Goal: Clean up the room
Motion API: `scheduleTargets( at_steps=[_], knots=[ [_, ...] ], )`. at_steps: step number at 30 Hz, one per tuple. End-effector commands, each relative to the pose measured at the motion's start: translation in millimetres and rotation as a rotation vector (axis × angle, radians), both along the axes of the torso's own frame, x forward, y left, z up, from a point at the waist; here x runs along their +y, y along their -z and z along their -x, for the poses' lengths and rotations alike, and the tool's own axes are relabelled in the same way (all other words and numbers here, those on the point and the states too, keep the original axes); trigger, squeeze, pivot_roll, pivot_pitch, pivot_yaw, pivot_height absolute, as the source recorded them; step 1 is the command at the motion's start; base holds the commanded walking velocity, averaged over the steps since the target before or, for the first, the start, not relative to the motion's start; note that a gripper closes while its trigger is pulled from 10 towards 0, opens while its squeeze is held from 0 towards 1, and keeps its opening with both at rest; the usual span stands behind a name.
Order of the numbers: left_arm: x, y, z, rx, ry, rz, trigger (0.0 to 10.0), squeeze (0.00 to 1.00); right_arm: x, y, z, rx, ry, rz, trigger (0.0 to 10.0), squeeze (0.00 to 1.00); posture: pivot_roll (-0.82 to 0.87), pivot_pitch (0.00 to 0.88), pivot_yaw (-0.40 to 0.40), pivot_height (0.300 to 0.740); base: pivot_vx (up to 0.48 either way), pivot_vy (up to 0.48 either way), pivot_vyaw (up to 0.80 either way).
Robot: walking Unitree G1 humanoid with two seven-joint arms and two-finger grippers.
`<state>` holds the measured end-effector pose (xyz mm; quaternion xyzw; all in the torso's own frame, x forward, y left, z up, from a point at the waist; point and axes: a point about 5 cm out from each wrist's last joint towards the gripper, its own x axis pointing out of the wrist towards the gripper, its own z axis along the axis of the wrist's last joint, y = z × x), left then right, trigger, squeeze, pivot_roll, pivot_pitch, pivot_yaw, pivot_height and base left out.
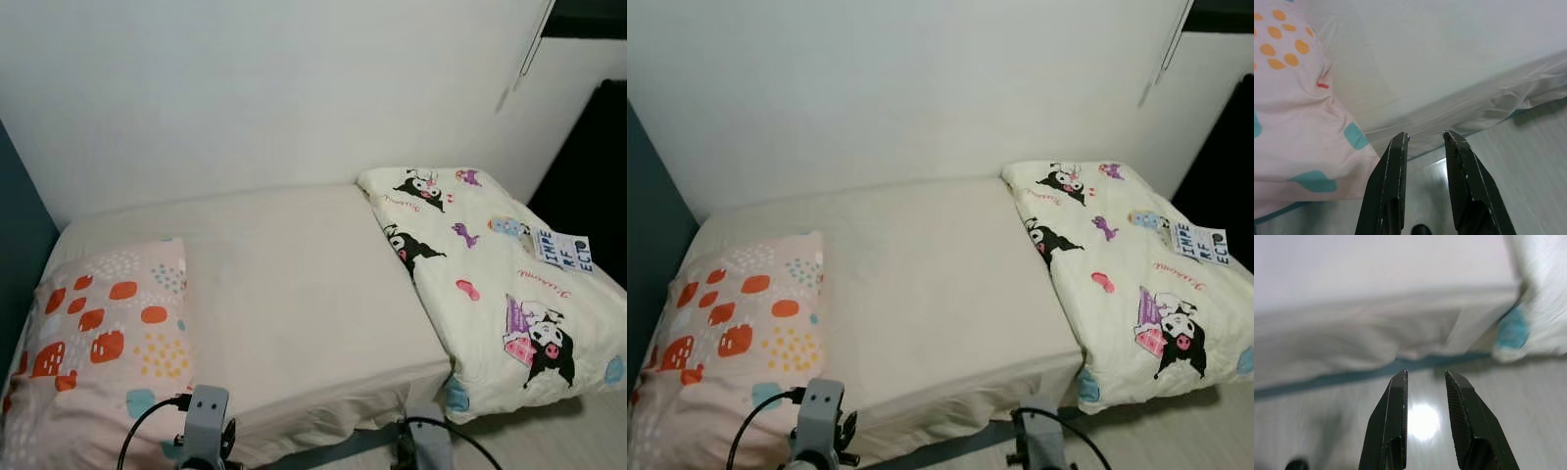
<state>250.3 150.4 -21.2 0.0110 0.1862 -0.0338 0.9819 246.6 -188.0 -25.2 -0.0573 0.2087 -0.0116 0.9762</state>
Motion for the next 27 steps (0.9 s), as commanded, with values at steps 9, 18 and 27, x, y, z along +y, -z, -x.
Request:
scheduleTargets(
  at_steps=[9,18,27],
  knots=[
    [9.1,8,5.6,0.065,-0.112,0.065,10.0,0.0,9.4,-15,-16.2,-0.099,-0.041,-0.021,10.0,0.0,-0.01,0.018,-0.067,0.74,0.0,0.0,0.0],
    [-5.8,-8,-10.5,-0.032,-0.009,0.034,10.0,0.0,3.3,-11,-15.6,-0.048,0.005,0.006,10.0,0.0,0.02,0.025,-0.084,0.74,0.0,0.0,0.0],
    [-0.5,-3,-2.8,-0.007,-0.009,0.076,10.0,0.0,-0.3,-2,-3.2,-0.027,0.082,-0.124,10.0,0.0,0.01,0.035,-0.08,0.74,0.0,0.0,0.0]
  ],
)
